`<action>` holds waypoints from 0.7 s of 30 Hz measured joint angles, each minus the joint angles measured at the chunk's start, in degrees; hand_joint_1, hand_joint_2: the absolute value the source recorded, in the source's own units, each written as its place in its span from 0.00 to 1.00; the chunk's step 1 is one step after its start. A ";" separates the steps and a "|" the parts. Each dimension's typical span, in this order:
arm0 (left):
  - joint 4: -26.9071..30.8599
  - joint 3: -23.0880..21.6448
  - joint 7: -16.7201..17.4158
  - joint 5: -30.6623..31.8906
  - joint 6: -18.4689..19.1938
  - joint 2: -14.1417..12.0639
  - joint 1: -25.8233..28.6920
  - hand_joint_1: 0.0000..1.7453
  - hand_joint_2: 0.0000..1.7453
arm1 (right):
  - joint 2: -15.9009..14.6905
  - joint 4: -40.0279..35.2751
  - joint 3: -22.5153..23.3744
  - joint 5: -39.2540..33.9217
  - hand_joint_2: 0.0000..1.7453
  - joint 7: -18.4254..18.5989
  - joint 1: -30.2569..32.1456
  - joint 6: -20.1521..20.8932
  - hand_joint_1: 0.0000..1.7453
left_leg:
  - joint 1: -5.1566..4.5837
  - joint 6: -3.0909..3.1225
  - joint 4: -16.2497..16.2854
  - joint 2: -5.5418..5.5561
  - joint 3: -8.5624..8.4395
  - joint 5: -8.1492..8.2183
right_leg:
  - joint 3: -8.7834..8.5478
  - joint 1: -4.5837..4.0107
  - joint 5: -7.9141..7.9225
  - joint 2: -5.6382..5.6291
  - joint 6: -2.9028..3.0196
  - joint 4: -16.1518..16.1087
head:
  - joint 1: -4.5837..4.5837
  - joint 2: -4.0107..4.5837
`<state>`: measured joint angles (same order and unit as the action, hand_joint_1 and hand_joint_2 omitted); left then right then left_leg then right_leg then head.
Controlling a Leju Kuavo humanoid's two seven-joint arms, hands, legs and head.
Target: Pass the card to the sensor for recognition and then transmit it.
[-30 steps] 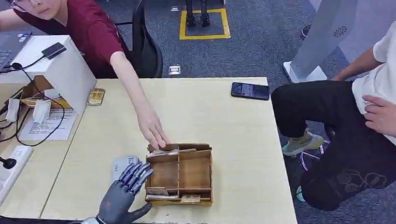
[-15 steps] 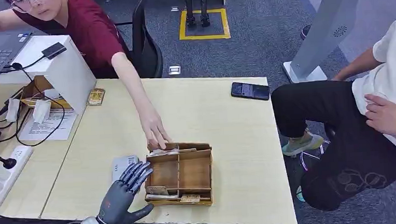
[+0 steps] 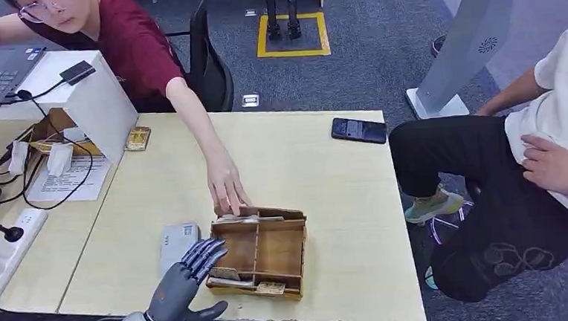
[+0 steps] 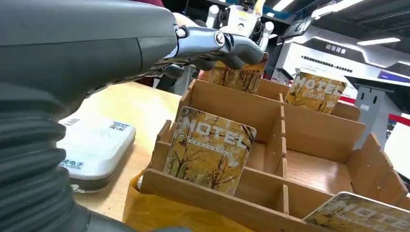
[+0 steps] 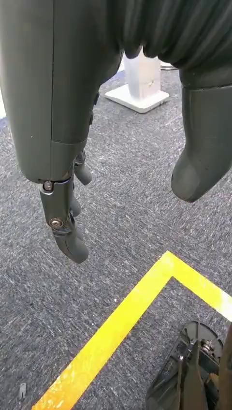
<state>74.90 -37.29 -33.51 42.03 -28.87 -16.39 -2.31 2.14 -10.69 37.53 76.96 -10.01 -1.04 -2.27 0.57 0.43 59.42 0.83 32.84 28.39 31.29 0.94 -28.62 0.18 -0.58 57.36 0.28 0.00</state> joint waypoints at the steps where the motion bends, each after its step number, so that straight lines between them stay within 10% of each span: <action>1: 0.00 -0.04 0.00 0.00 0.00 0.00 0.00 0.00 1.00 | 0.00 0.00 0.00 0.00 1.00 0.00 0.00 0.00 0.00 | 0.00 0.00 0.00 0.00 0.00 0.00 | 0.00 0.00 0.00 0.00 0.00 0.00 | 0.00 0.00; 21: -0.02 -0.26 0.46 0.15 -0.20 0.28 -0.06 0.00 1.00 | 0.00 0.00 0.04 0.04 1.00 0.00 0.00 0.02 0.00 | 0.00 0.00 0.00 0.00 0.00 0.00 | 0.00 0.00 0.00 0.00 0.00 0.00 | 0.00 0.00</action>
<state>74.88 -37.55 -33.05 42.18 -29.07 -16.11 -2.36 2.14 -10.69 37.57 77.00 -10.01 -1.04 -2.25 0.57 0.43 59.42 0.83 32.84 28.39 31.29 0.94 -28.62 0.18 -0.58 57.36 0.28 0.00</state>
